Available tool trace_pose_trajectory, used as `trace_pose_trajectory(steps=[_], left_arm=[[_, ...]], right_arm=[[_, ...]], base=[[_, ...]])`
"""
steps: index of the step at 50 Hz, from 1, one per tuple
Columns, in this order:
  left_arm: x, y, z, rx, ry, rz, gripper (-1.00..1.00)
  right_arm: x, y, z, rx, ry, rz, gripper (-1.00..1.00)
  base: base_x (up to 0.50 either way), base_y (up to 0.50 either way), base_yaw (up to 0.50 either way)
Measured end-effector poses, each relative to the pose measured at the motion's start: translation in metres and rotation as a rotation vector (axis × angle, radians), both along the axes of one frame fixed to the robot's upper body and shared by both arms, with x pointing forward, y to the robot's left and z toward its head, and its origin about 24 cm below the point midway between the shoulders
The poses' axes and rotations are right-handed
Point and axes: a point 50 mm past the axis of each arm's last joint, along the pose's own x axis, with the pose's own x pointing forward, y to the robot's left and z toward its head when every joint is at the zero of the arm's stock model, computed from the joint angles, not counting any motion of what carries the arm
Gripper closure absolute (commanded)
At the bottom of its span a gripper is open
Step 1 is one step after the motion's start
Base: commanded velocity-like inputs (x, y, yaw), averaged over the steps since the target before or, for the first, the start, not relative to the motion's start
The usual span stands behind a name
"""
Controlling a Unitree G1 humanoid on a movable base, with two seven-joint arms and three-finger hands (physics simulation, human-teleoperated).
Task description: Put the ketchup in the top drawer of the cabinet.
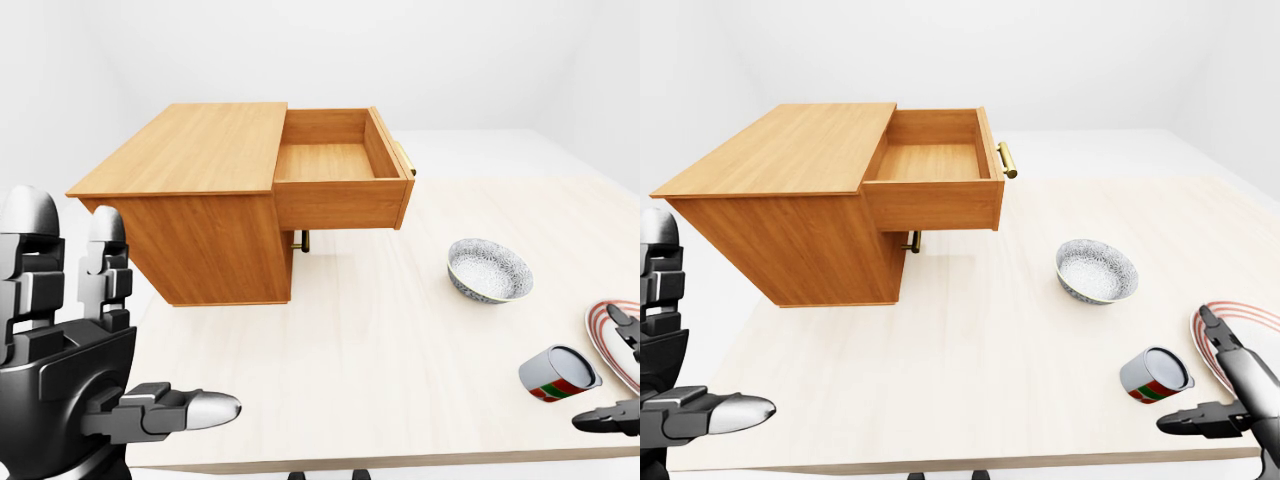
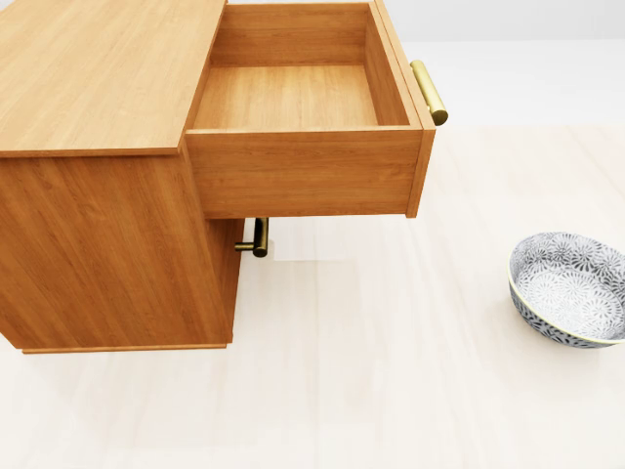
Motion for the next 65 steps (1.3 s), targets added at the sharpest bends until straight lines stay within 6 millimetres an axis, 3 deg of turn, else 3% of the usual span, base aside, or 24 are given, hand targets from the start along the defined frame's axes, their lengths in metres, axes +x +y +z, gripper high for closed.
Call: trace_pose_trajectory(steps=[18, 65], left_arm=[[0.001, -0.001, -0.001, 0.000, 0.009, -0.002, -1.00], [0.001, -0.001, -0.002, 0.000, 0.013, -0.001, -1.00]], right_arm=[[-0.004, -0.002, -0.007, -0.016, 0.060, -0.019, -1.00], [0.012, -0.001, -0.019, -0.033, 0.159, 0.023, -1.00]], base=[[0.00, 0.00, 0.00], [0.00, 0.00, 0.00]])
